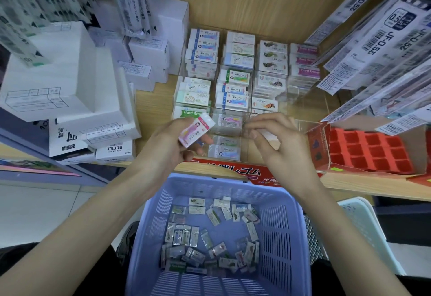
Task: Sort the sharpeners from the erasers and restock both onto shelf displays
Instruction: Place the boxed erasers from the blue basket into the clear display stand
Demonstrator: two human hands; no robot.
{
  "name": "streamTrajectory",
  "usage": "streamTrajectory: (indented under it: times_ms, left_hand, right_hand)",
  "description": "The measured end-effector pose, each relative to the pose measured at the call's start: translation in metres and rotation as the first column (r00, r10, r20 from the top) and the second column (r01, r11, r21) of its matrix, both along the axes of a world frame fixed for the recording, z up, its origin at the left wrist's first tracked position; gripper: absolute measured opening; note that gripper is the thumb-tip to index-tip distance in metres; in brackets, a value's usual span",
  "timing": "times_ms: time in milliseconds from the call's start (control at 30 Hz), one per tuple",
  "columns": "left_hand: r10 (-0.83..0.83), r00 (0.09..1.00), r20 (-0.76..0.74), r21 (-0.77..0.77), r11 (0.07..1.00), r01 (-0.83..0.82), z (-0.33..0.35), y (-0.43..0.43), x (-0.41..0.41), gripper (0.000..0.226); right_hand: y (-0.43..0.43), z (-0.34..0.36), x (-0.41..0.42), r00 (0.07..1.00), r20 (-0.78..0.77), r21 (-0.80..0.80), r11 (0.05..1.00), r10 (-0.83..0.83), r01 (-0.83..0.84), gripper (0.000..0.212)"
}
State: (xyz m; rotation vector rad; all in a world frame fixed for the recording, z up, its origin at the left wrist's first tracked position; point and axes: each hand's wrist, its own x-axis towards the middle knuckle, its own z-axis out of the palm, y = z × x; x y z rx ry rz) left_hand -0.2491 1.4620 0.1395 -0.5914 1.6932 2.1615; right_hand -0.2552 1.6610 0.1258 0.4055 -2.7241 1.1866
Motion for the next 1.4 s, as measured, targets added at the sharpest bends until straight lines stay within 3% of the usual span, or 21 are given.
streamTrajectory:
  times_ms: [133, 233, 300, 400, 467, 600, 733, 833, 900, 967, 1033, 1067, 1100, 1167, 1267, 1333, 1400]
  left_hand:
    - [-0.116, 0.989, 0.088, 0.032, 0.993, 0.114, 0.008, 0.012, -0.006, 0.041]
    - [-0.229, 0.968, 0.104, 0.009, 0.973, 0.229, 0.008, 0.015, -0.009, 0.047]
    - [-0.275, 0.956, 0.102, -0.005, 0.961, 0.277, 0.005, 0.015, -0.007, 0.048]
    - [-0.319, 0.946, -0.063, -0.17, 0.937, 0.305, -0.002, 0.012, 0.006, 0.035]
    - [-0.386, 0.891, -0.238, -0.309, 0.9, 0.308, -0.001, 0.008, 0.018, 0.02]
    - [-0.475, 0.83, -0.293, -0.309, 0.869, 0.388, 0.002, 0.008, 0.023, 0.019]
    - [-0.314, 0.934, -0.168, -0.082, 0.949, 0.304, -0.007, 0.005, 0.021, 0.023]
    - [-0.181, 0.978, -0.105, 0.019, 0.983, 0.184, -0.007, 0.002, 0.018, 0.024]
    - [-0.159, 0.984, -0.081, -0.006, 0.987, 0.159, -0.006, 0.003, 0.018, 0.027]
    - [-0.159, 0.985, -0.07, -0.027, 0.987, 0.157, -0.005, 0.004, 0.018, 0.028]
    - [-0.183, 0.976, -0.115, -0.14, 0.976, 0.167, -0.004, 0.005, 0.02, 0.019]
    - [-0.216, 0.96, -0.177, -0.282, 0.946, 0.161, -0.005, 0.004, 0.02, 0.011]
    - [-0.261, 0.932, -0.254, -0.457, 0.881, 0.122, -0.007, 0.003, 0.02, 0.006]
    - [-0.362, 0.857, -0.367, -0.746, 0.665, -0.039, -0.01, -0.002, 0.022, 0.012]
    - [-0.428, 0.801, -0.42, -0.878, 0.414, -0.239, -0.023, -0.011, 0.024, 0.051]
    - [-0.403, 0.846, -0.35, -0.903, 0.385, -0.191, -0.026, -0.015, 0.025, 0.078]
    - [-0.361, 0.902, -0.237, -0.88, 0.474, -0.041, -0.025, -0.016, 0.027, 0.095]
  right_hand:
    - [-0.024, 0.018, 0.015, 0.95, 0.301, -0.375, 0.926, 0.085, 0.036, 0.021]
    - [-0.038, 0.018, 0.019, 0.917, 0.366, -0.486, 0.873, 0.158, 0.043, 0.03]
    - [-0.043, 0.018, 0.02, 0.911, 0.393, -0.586, 0.797, 0.124, 0.144, 0.028]
    - [-0.045, 0.016, 0.022, 0.89, 0.455, -0.714, 0.61, 0.033, 0.343, 0.023]
    - [-0.043, 0.013, 0.022, 0.887, 0.462, -0.726, 0.567, -0.017, 0.389, 0.018]
    - [-0.041, 0.014, 0.027, 0.916, 0.401, -0.662, 0.687, -0.016, 0.301, 0.011]
    - [-0.04, 0.018, 0.032, 0.95, 0.297, -0.638, 0.76, 0.096, 0.122, 0.015]
    - [-0.038, 0.007, 0.038, 0.985, 0.171, -0.306, 0.951, 0.003, 0.05, 0.031]
    - [-0.041, 0.0, 0.04, 0.997, 0.033, -0.133, 0.989, -0.067, 0.071, 0.035]
    - [-0.042, -0.004, 0.038, 0.994, -0.062, -0.059, 0.995, -0.086, 0.083, 0.033]
    - [-0.04, -0.005, 0.032, 0.989, -0.124, -0.007, 0.997, -0.078, 0.078, 0.032]
    - [-0.036, -0.004, 0.027, 0.988, -0.128, 0.006, 0.996, -0.085, 0.087, 0.031]
    - [-0.031, -0.003, 0.021, 0.989, -0.107, 0.012, 0.994, -0.106, 0.108, 0.031]
    - [-0.018, -0.001, 0.009, 0.986, -0.029, -0.017, 0.986, -0.164, 0.164, 0.031]
    - [0.0, 0.001, -0.003, 0.974, 0.016, -0.084, 0.971, -0.224, 0.225, 0.029]
    - [0.006, 0.001, -0.006, 0.974, 0.007, -0.095, 0.969, -0.228, 0.228, 0.028]
    - [0.006, 0.0, -0.007, 0.977, 0.017, -0.127, 0.969, -0.213, 0.213, 0.029]
